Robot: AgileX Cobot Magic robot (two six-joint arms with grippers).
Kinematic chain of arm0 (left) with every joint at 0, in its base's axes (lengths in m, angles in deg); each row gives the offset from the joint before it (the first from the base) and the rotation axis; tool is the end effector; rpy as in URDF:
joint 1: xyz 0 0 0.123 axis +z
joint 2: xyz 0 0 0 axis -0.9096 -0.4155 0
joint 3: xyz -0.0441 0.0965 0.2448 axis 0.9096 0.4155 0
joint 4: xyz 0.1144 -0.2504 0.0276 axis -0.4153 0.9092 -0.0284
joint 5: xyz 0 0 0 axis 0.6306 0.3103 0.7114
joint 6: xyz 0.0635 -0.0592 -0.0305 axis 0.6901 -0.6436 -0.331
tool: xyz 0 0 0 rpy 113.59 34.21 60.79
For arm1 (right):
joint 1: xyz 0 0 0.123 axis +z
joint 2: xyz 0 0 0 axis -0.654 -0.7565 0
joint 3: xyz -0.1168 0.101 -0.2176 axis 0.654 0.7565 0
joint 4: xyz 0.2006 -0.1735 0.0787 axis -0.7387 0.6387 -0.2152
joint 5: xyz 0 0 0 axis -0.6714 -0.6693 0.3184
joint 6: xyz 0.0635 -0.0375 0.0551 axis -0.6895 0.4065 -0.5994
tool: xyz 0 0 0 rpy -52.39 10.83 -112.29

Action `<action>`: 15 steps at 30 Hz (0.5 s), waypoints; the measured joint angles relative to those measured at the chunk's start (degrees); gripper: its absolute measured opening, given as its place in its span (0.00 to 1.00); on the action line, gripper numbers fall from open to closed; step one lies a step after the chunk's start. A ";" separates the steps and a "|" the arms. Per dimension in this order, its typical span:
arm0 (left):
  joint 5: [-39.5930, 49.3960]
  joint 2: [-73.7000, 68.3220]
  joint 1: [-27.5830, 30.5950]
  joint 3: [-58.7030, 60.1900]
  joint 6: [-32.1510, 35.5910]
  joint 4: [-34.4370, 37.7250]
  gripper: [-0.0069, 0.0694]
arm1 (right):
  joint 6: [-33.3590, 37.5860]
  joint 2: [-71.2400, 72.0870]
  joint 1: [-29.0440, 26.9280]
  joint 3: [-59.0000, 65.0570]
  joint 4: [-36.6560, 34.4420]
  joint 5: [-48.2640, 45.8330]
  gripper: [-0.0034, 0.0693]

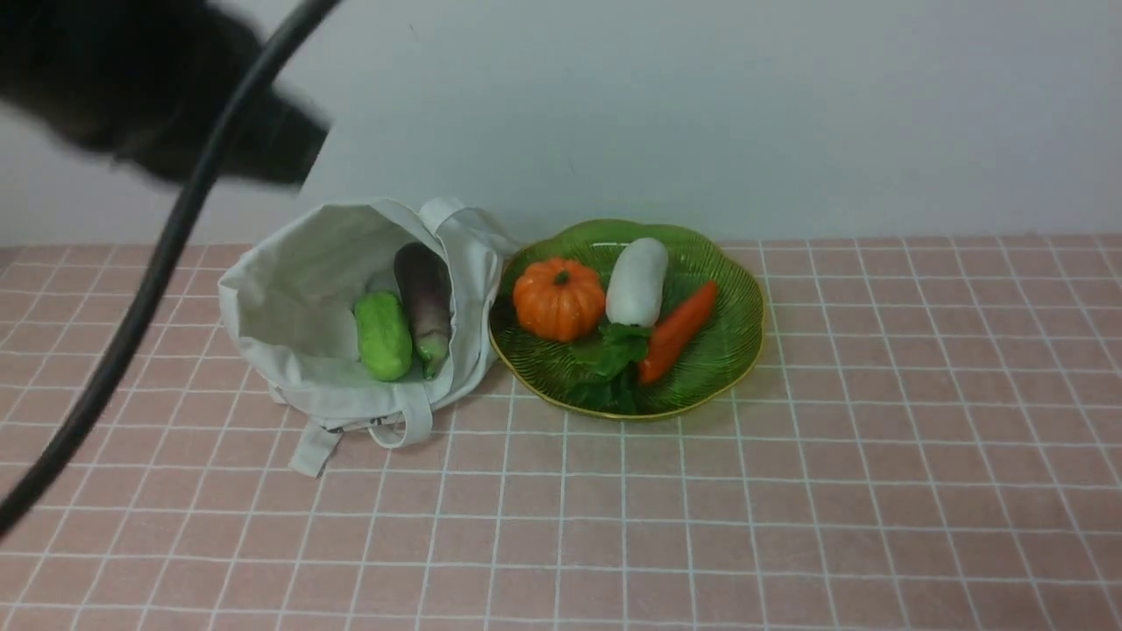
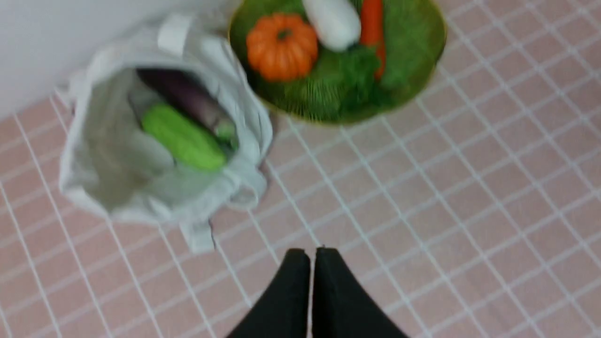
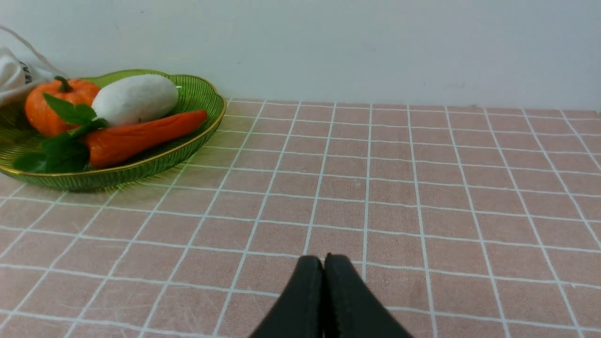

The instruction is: Take vegetables from bag on pink coffee tablecloth place on plate.

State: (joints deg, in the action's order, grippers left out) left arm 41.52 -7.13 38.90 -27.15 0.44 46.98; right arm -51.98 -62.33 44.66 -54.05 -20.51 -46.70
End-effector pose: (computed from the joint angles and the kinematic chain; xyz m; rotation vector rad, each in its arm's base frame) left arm 0.2074 -0.1064 0.4285 0.6683 2.3660 -0.2024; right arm 0.0974 0.0073 0.1722 -0.0620 1.8572 0.0593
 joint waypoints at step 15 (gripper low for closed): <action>-42.61 42.84 0.00 60.80 -7.14 5.55 0.08 | 0.00 0.00 0.00 0.00 0.00 0.00 0.03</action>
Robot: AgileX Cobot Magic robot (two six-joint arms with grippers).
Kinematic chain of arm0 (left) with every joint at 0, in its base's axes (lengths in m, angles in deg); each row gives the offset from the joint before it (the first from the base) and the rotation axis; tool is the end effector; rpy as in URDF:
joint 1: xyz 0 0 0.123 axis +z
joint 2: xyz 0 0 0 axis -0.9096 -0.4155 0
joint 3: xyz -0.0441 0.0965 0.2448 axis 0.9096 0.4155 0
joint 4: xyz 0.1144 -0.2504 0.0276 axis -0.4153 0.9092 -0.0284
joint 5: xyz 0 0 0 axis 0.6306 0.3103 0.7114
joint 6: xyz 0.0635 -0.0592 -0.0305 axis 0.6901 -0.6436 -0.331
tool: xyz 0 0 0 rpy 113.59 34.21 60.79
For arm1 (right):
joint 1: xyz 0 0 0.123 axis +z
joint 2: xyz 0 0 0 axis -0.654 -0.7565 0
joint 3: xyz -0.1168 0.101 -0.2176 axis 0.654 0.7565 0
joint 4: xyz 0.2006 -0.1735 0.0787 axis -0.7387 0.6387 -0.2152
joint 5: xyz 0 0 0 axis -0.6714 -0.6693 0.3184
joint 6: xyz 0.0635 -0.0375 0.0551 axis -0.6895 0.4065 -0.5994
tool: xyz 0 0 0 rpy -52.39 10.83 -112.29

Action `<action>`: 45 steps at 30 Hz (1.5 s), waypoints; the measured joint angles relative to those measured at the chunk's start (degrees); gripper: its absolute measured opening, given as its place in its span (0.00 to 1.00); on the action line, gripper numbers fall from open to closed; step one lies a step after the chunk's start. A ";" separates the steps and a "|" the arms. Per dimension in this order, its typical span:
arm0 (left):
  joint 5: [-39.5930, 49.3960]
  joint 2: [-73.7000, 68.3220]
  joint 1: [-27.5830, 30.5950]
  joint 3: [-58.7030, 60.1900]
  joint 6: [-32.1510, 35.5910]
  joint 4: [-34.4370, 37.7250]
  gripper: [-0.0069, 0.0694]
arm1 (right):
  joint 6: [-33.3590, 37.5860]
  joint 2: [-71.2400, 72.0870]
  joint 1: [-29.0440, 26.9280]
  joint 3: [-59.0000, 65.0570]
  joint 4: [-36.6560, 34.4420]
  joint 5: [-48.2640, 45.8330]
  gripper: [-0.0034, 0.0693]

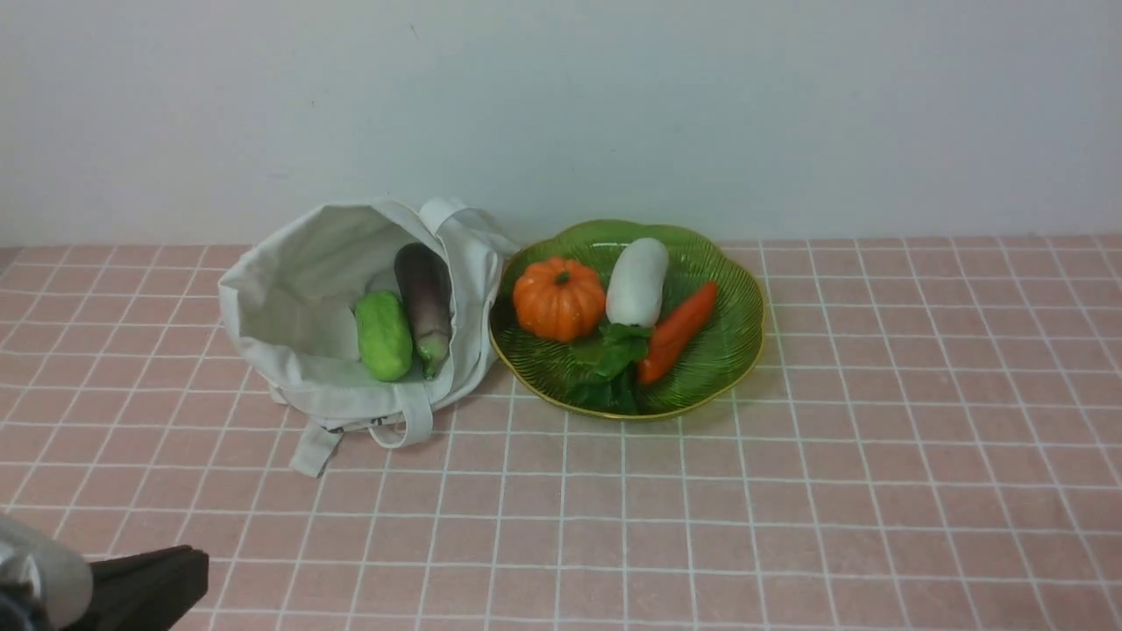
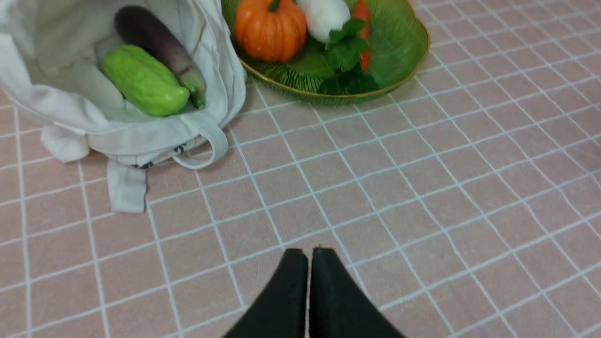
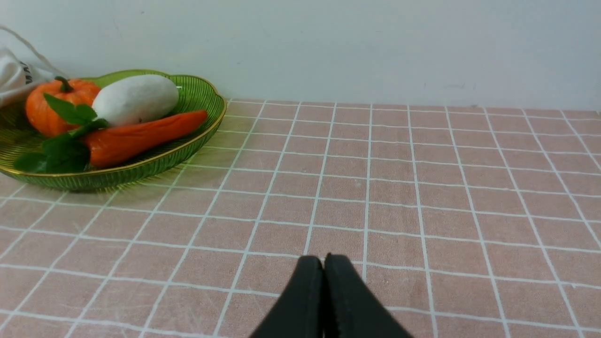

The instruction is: Take vegetables from bag on pink coffee tablecloth place on plate.

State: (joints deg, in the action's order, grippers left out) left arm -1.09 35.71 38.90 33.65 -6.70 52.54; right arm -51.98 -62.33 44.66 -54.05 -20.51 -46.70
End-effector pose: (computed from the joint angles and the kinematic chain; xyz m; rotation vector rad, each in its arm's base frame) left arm 0.1120 -0.0623 0.2578 0.3601 2.0110 -0.4476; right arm 0.0974 0.0073 0.1722 -0.0620 1.8572 0.0593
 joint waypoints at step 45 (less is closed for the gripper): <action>-8.24 23.11 22.91 22.92 1.18 -7.16 0.08 | 0.00 0.00 0.00 0.00 0.00 0.00 0.03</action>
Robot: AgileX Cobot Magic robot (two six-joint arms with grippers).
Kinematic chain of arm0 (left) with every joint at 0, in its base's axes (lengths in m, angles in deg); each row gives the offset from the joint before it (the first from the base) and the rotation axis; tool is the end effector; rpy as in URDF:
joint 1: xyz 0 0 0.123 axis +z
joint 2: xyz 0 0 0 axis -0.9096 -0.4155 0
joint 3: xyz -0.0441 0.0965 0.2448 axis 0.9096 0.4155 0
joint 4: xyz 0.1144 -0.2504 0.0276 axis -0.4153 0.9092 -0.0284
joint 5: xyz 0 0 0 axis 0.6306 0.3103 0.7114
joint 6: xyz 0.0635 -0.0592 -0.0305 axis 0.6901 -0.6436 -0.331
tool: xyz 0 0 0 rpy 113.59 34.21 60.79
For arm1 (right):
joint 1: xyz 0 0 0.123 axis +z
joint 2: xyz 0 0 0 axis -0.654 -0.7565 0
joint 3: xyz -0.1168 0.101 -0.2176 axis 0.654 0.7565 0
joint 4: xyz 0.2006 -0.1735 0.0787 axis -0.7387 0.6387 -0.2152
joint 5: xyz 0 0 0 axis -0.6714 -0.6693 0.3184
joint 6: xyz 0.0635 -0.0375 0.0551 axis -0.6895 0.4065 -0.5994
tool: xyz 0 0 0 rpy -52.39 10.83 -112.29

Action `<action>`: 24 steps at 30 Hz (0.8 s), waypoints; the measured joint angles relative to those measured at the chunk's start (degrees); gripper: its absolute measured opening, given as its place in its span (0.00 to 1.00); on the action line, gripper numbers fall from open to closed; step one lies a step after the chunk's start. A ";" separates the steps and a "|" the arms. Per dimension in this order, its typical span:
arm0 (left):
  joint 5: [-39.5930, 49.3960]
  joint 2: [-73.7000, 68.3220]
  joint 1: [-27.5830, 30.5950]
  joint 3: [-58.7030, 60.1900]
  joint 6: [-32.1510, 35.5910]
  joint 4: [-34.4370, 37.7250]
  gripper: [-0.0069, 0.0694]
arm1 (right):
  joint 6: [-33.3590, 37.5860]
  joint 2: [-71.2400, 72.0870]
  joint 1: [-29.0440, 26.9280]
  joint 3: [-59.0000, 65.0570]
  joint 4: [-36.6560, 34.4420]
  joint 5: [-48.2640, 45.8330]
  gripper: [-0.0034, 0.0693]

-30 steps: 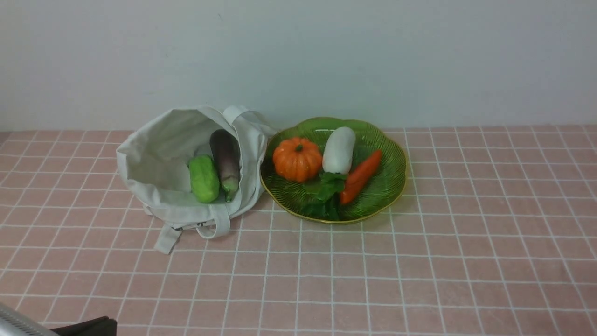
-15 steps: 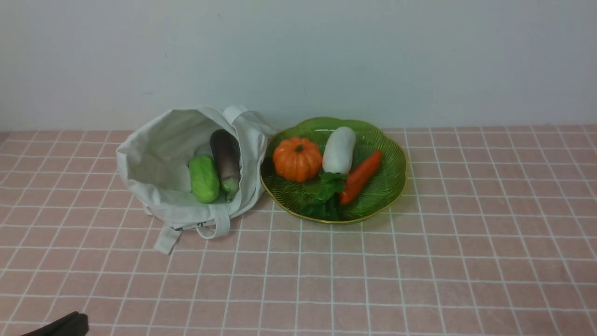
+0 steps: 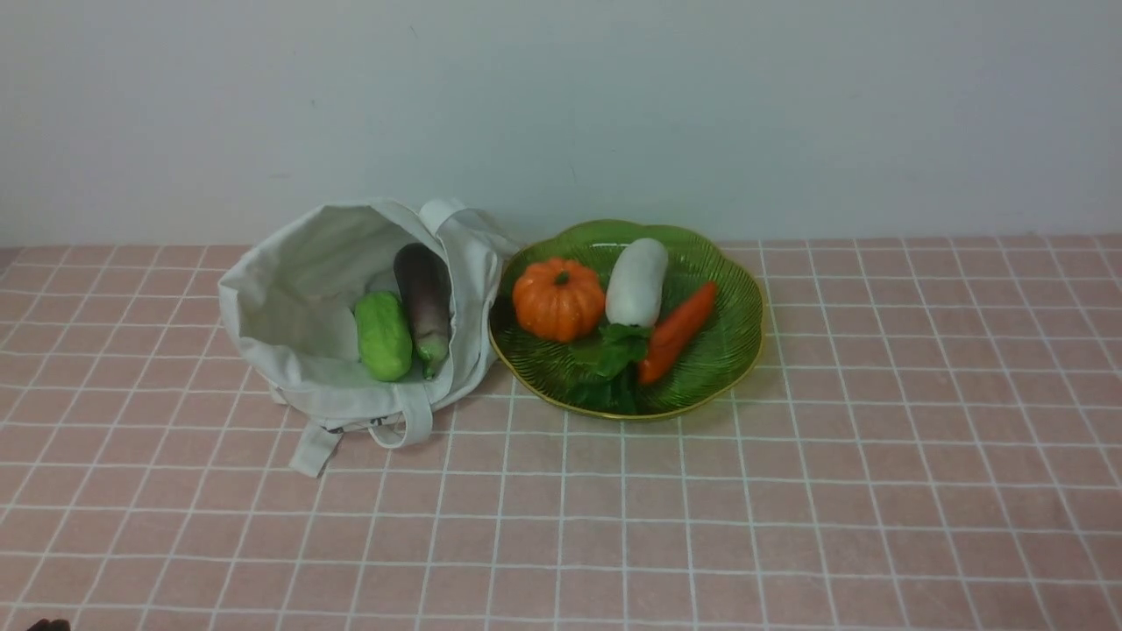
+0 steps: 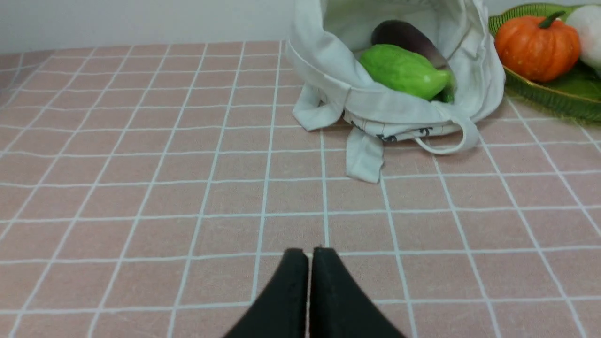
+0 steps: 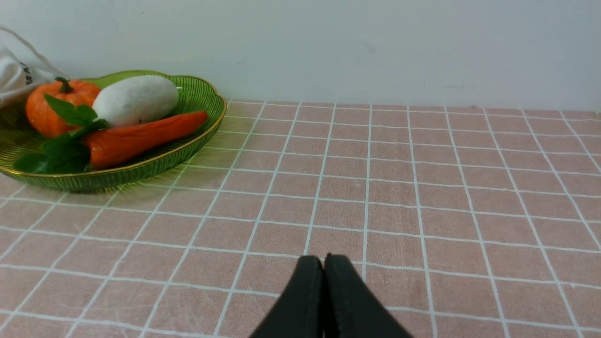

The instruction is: Take vegetables from bag on pink coffee tablecloth place on plate.

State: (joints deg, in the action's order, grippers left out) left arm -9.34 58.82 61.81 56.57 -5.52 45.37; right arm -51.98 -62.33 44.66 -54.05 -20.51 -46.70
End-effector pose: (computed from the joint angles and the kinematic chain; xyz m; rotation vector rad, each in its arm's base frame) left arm 0.0973 -0.0062 0.1701 0.0428 1.8708 -0.0560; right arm 0.0974 0.0073 0.1722 -0.0620 1.8572 0.0593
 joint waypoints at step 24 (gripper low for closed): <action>0.08 0.00 -2.14 0.00 -0.41 0.00 0.08 | 0.00 0.00 0.00 0.00 0.00 0.00 0.03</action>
